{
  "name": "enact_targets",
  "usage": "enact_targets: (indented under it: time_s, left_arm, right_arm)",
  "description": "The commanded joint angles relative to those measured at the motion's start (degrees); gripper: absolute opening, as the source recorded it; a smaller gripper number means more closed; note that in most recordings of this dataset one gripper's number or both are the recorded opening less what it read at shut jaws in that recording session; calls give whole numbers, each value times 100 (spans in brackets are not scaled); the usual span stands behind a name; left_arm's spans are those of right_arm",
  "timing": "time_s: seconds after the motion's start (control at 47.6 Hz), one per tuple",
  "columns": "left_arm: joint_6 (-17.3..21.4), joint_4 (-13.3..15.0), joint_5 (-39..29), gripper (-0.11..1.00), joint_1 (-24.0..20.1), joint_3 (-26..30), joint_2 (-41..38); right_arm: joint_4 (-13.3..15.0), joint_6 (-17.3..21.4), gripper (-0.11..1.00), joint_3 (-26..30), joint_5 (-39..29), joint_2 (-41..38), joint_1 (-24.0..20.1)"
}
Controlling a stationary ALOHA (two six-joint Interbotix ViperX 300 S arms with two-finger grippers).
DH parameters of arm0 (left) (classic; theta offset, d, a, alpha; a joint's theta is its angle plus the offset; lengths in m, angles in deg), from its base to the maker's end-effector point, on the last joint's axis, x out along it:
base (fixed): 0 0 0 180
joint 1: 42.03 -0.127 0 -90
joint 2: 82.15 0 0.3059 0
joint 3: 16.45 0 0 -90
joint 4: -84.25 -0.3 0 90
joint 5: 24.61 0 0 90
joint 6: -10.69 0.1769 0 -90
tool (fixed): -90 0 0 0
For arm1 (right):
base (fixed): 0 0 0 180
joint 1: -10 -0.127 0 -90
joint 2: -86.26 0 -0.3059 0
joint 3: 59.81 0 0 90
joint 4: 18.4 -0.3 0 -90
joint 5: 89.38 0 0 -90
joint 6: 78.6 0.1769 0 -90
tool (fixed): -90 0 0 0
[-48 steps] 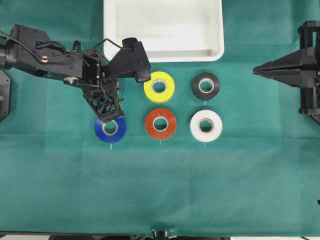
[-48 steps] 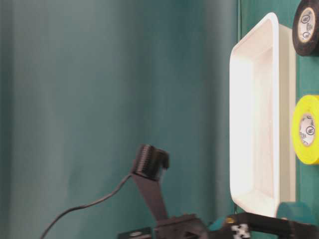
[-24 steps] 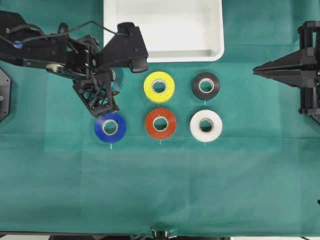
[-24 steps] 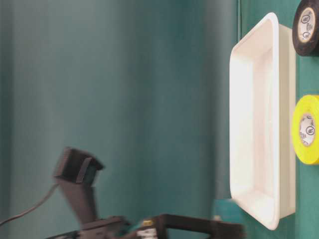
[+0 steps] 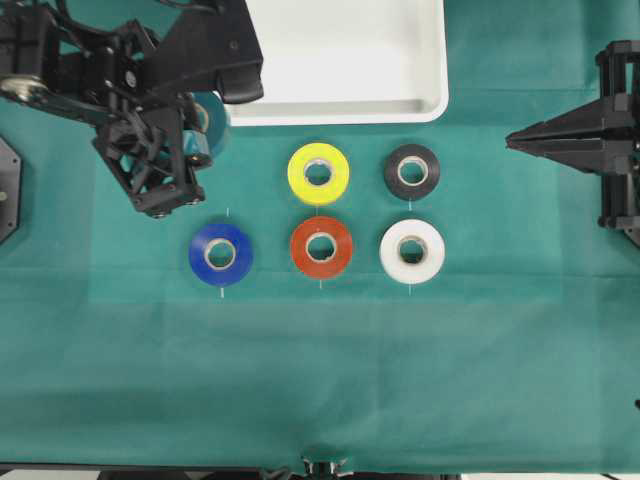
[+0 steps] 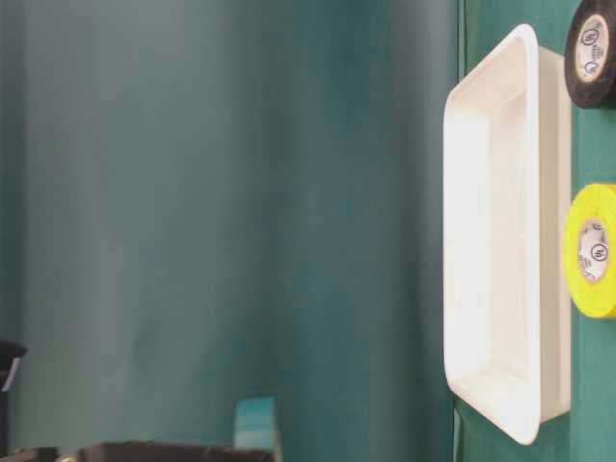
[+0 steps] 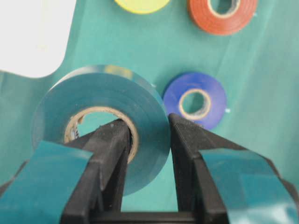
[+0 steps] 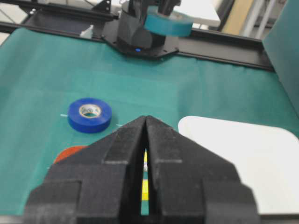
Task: Place the tape from the fixed location into the white case.
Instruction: 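Lift the teal roll with the left gripper and carry it upward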
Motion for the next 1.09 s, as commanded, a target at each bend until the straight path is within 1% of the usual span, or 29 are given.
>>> enact_targets:
  time_s: [0.0, 0.189, 1.07]
  left_arm:
    - [18, -26, -193, 22, 9, 272, 141]
    - [18, -44, -316, 22, 9, 413, 167]
    - [0, -44, -290, 22, 9, 396, 176]
  right_arm:
    - [-9, 9, 0, 176, 18, -35, 9]
    - [-9, 9, 0, 167, 0, -35, 9]
    - [-9, 0, 0, 185, -62, -35, 0]
